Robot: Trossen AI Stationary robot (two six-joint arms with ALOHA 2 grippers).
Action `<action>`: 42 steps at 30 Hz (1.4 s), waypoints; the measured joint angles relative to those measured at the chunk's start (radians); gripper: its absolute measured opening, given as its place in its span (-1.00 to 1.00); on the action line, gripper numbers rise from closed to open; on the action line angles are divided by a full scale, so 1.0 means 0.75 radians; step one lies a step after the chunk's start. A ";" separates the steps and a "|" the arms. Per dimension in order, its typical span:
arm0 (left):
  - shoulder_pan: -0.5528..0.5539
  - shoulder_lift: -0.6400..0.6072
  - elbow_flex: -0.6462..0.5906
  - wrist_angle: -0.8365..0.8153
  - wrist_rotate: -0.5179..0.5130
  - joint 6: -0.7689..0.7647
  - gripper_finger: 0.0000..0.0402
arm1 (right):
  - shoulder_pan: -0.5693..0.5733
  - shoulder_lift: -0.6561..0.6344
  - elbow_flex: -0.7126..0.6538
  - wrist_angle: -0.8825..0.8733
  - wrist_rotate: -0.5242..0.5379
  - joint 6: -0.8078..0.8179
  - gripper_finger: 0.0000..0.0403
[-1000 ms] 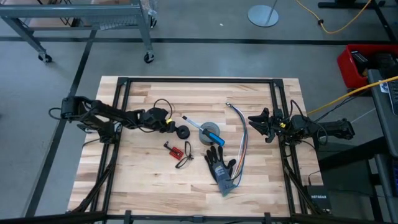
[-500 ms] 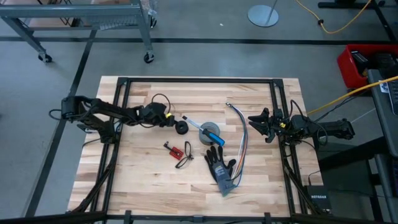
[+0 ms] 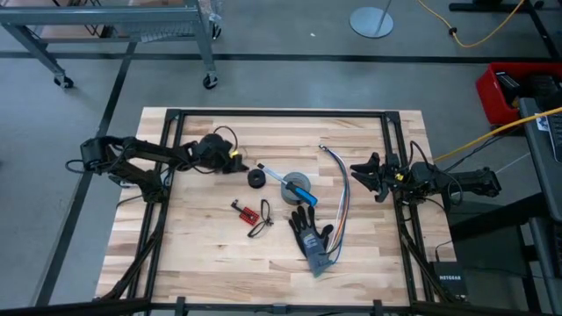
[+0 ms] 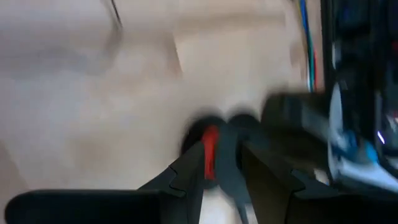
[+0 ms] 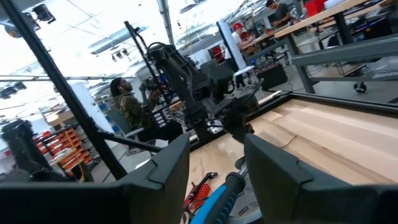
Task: Coil cords
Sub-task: Uncoil the red wire from the spool
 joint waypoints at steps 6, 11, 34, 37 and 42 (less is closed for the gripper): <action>-0.001 0.000 0.000 -0.233 0.166 -0.008 -0.50 | 0.000 -0.001 0.000 -0.001 -0.008 0.000 -0.21; -0.005 -0.001 0.002 -0.378 0.181 -0.008 -0.50 | 0.000 -0.001 0.000 -0.002 -0.012 0.000 -0.21; -0.016 -0.188 0.000 -0.188 0.173 0.021 -0.50 | 0.000 -0.001 0.000 -0.044 -0.007 0.000 -0.21; -0.012 -0.275 0.000 -0.216 0.117 0.006 -0.50 | 0.000 -0.001 0.000 -0.045 -0.007 0.000 -0.21; -0.012 -0.408 0.000 -0.253 0.004 -0.028 -0.50 | 0.000 -0.001 0.000 -0.049 -0.007 0.000 -0.21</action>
